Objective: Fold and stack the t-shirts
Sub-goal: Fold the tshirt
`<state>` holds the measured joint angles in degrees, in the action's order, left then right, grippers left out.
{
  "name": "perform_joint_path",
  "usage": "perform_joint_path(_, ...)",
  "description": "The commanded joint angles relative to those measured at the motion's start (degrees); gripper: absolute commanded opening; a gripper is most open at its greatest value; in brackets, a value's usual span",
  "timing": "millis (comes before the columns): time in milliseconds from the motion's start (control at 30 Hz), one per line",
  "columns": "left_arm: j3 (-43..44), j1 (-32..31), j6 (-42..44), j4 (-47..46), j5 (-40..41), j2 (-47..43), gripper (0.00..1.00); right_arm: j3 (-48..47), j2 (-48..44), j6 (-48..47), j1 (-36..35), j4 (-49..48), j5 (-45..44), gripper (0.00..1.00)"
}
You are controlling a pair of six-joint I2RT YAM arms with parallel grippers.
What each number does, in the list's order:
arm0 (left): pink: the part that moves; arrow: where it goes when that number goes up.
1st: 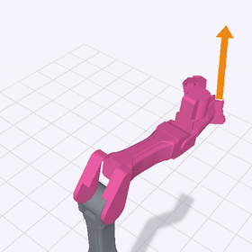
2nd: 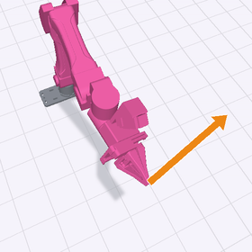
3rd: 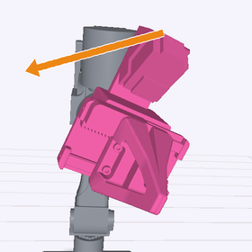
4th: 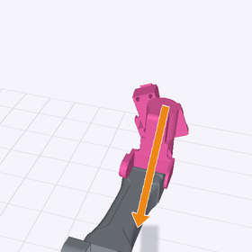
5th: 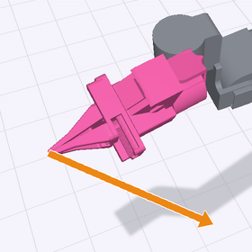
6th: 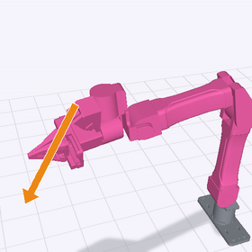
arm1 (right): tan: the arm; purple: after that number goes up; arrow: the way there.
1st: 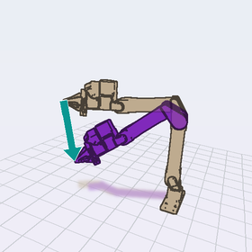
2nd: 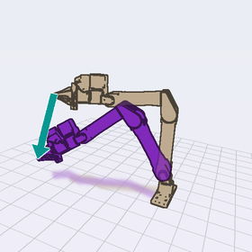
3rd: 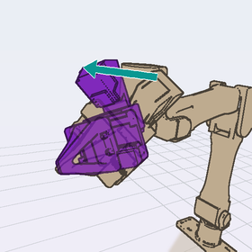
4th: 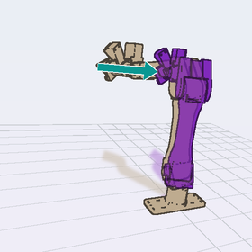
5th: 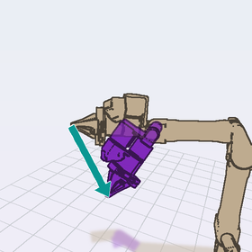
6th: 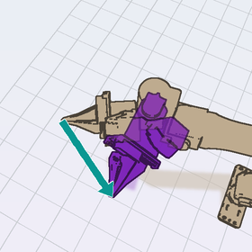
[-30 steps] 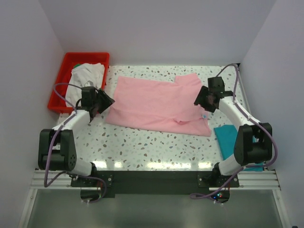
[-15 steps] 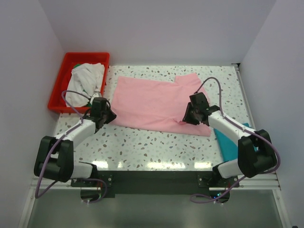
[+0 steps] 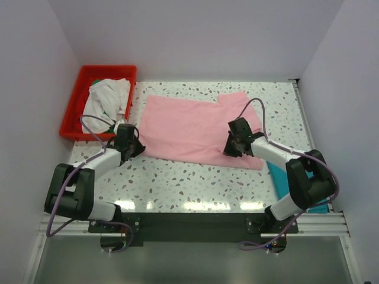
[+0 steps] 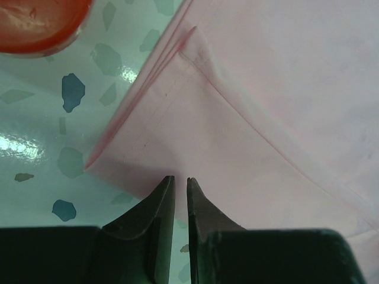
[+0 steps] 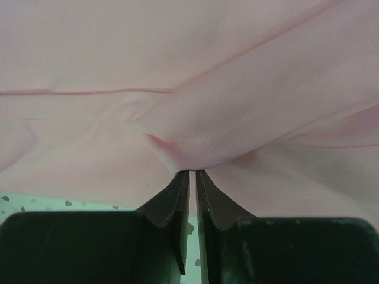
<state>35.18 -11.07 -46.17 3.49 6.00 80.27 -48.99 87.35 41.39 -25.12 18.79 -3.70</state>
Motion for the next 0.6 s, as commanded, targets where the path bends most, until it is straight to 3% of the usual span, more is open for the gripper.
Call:
perform_joint_path(0,-0.29,-0.36,-0.76,-2.61,1.03,0.76,0.18,-5.14,2.99,-0.86,-0.1,-2.0,-2.8,0.13)
perform_joint_path(300,-0.2,-0.36,-0.41,-2.52,0.77,1.56,0.21,-19.38,14.32,-6.04,-0.1,1.69,-4.99,0.13)
perform_joint_path(400,-0.2,-0.36,-0.23,-2.52,0.5,1.91,0.21,-22.54,16.96,-7.89,-0.1,2.66,-5.96,0.17)
perform_joint_path(567,0.06,-0.36,-0.06,-2.61,-0.2,1.73,0.25,-26.76,18.99,-11.14,-0.01,3.89,-8.42,0.31)
